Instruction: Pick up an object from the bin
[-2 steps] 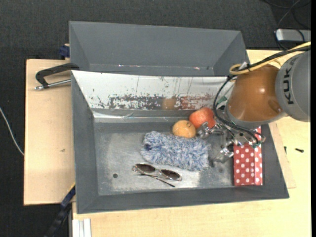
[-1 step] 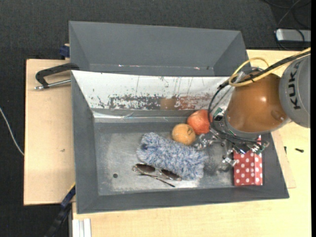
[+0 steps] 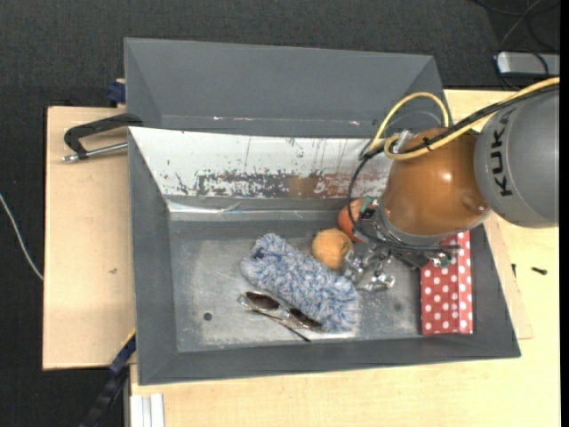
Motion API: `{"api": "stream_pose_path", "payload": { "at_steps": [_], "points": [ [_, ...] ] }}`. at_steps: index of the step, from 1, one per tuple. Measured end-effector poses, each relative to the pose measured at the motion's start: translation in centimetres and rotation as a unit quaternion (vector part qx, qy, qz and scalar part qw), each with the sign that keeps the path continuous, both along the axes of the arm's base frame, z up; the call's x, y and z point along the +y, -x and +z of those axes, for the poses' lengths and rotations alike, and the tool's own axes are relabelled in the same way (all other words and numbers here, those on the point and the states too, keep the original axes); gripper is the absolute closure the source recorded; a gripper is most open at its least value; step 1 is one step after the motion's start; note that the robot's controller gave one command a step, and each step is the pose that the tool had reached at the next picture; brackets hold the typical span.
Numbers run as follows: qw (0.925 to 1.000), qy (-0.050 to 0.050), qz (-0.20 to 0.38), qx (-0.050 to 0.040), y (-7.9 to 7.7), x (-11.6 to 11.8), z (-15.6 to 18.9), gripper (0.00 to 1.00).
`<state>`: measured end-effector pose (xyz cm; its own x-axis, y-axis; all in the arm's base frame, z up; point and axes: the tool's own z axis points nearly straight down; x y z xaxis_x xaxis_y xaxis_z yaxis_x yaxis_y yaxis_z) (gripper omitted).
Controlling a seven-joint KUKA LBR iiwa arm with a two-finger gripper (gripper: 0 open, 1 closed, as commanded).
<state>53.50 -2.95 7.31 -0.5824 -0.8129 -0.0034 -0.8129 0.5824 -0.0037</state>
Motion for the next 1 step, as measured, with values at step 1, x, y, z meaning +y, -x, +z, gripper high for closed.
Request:
{"api": "stream_pose_path", "payload": {
  "at_steps": [1],
  "points": [
    [1.0000,0.000,0.000,0.0000,0.00,0.00,0.00,1.00]
  ]
}}
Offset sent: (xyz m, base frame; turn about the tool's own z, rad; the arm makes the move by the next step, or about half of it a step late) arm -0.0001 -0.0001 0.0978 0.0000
